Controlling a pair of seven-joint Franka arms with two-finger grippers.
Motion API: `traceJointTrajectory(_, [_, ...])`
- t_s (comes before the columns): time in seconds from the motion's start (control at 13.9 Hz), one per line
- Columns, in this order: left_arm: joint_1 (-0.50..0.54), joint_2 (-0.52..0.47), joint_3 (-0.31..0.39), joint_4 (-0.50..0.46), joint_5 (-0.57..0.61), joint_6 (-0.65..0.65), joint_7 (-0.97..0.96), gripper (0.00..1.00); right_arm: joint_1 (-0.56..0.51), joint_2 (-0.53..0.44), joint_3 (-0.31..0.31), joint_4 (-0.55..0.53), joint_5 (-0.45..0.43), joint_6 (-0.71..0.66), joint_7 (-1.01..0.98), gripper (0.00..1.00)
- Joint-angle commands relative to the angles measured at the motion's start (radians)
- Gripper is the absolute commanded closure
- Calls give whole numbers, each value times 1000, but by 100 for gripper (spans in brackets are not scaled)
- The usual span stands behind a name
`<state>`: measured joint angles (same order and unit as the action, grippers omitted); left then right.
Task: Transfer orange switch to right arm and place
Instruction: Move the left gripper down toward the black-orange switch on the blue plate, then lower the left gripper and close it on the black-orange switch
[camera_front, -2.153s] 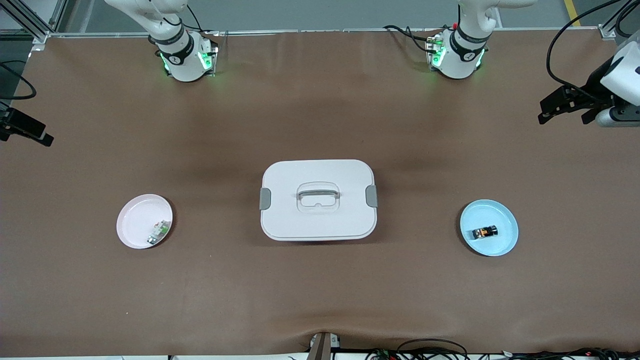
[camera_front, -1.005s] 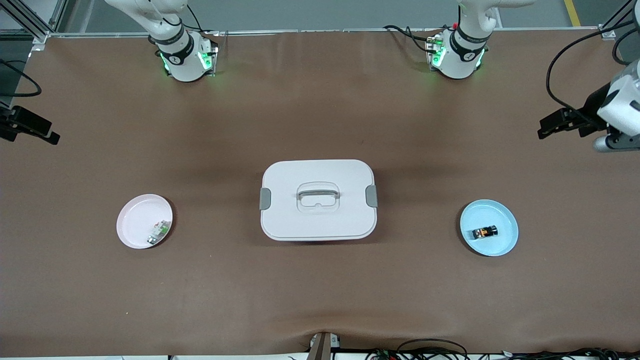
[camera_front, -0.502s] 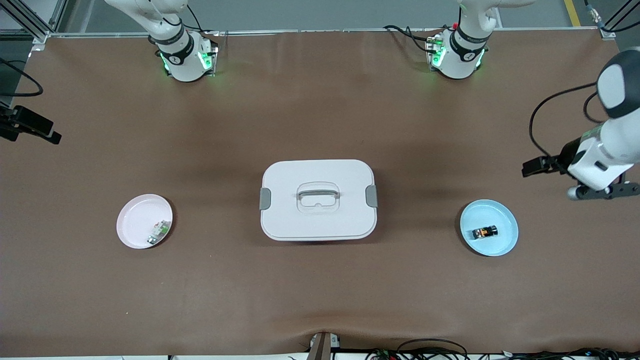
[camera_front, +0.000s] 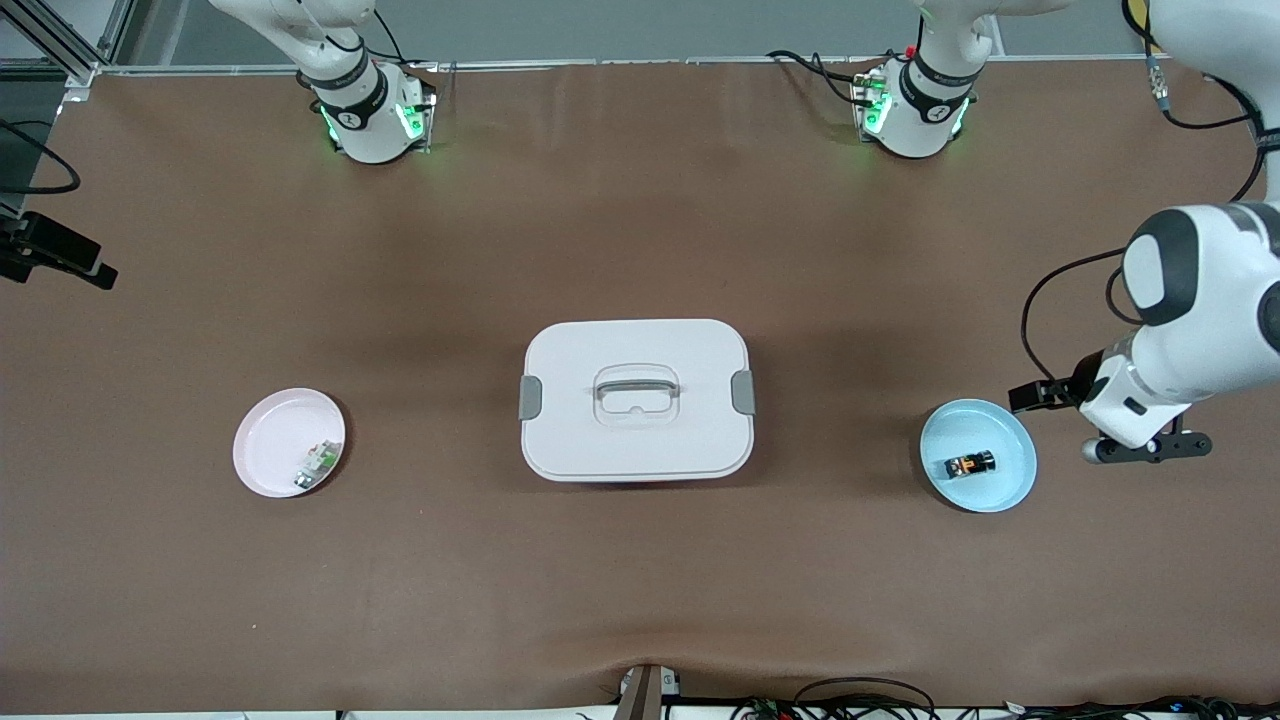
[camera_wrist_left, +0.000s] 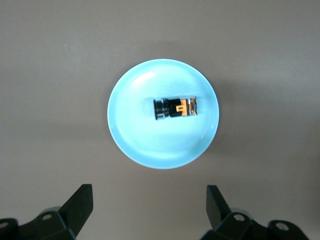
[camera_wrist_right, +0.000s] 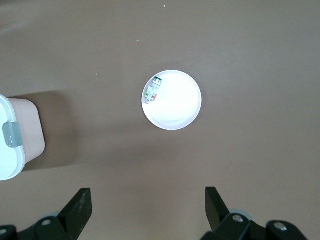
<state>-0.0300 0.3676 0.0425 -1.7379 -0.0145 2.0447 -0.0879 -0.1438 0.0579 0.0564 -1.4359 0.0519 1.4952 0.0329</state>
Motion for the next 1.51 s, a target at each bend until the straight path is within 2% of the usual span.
traceJointTrajectory(0.0, [-10, 80, -4, 43, 21, 58, -82, 0, -3, -17, 3, -15, 13, 19, -8, 0])
traceJointTrajectory(0.29, [-16, 151, -3, 57, 22, 143, -133, 0, 0, -17, 5, -17, 13, 19, -8, 0])
traceJointTrajectory(0.43, [-15, 194, -3, 103, 22, 141, -135, 0, 10, -17, 5, -17, 13, 19, -7, 0])
traceJointTrajectory(0.79, [-24, 252, -7, 138, 25, 143, -118, 0, 7, -17, 5, -18, 13, 10, -7, 0])
traceJointTrajectory(0.93, [-44, 274, -6, 141, 25, 143, -118, 0, 7, -17, 3, -18, 13, 10, -7, 0])
traceJointTrajectory(1.15, [-45, 297, -9, 140, 96, 155, -116, 0, 6, -17, 3, -18, 13, 8, -7, 0])
traceJointTrajectory(1.44, [-45, 315, -9, 138, 105, 190, -116, 0, 9, -17, 3, -18, 13, 7, -7, 0])
